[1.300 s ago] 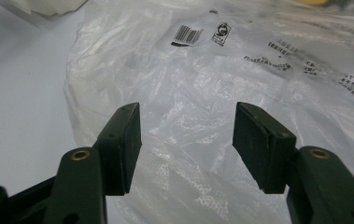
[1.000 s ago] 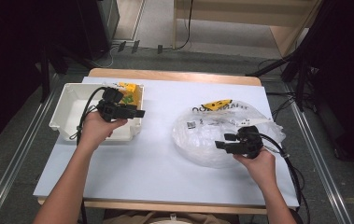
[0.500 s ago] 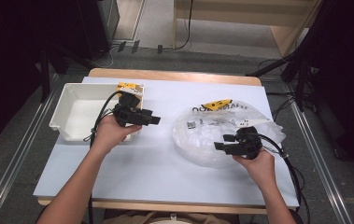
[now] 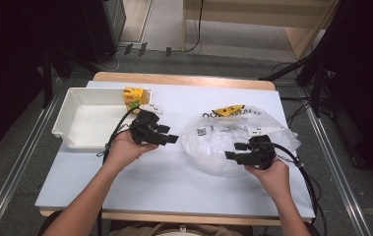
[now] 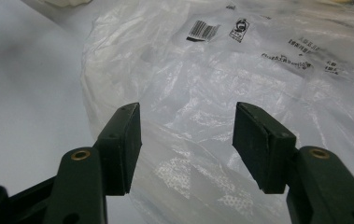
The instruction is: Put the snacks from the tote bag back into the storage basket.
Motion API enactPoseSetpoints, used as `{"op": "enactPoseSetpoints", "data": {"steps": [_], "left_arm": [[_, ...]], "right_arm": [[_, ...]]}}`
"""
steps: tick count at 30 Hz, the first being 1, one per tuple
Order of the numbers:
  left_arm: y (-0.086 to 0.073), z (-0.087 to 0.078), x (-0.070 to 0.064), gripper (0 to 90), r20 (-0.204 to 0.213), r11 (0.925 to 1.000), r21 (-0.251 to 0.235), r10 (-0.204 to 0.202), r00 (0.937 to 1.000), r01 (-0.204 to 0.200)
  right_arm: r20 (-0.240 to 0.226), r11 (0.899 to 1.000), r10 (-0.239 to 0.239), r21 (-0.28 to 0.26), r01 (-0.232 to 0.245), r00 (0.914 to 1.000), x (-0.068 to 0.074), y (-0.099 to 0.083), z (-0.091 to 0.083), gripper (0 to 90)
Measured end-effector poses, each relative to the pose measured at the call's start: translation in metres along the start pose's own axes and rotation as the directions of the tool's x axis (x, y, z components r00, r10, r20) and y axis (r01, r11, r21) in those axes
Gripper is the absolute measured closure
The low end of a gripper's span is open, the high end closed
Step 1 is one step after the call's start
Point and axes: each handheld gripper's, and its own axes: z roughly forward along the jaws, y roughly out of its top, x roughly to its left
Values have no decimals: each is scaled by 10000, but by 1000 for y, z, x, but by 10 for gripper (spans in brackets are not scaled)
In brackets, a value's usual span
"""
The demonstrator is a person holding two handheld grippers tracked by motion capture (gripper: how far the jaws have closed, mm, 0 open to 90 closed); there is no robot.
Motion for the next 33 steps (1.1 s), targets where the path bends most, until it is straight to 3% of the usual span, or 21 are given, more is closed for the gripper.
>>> {"op": "enactPoseSetpoints", "data": {"steps": [8, 11, 29, 33], "left_arm": [[-8, 8, -9, 429, 175, 9990, -218, 393, 9991, -389], [-11, 12, -11, 421, 301, 9979, -47, 640, 9975, -639], [-17, 26, -9, 393, 777, 9979, 133, 626, 9950, -638], [-19, 23, -8, 387, 810, 9974, 14, 723, 9941, -727]], "right_arm": [[-3, 9999, -133, -4, 133, 9999, 3, -1, 0, 435], [-19, 9999, -166, 4, 166, 9999, 4, -2, -1, 435], [-90, 9995, -315, 10, 315, 9995, 10, -4, -3, 430], [-69, 9987, -350, -369, 347, 9994, 10, -3, -8, 413]]}}
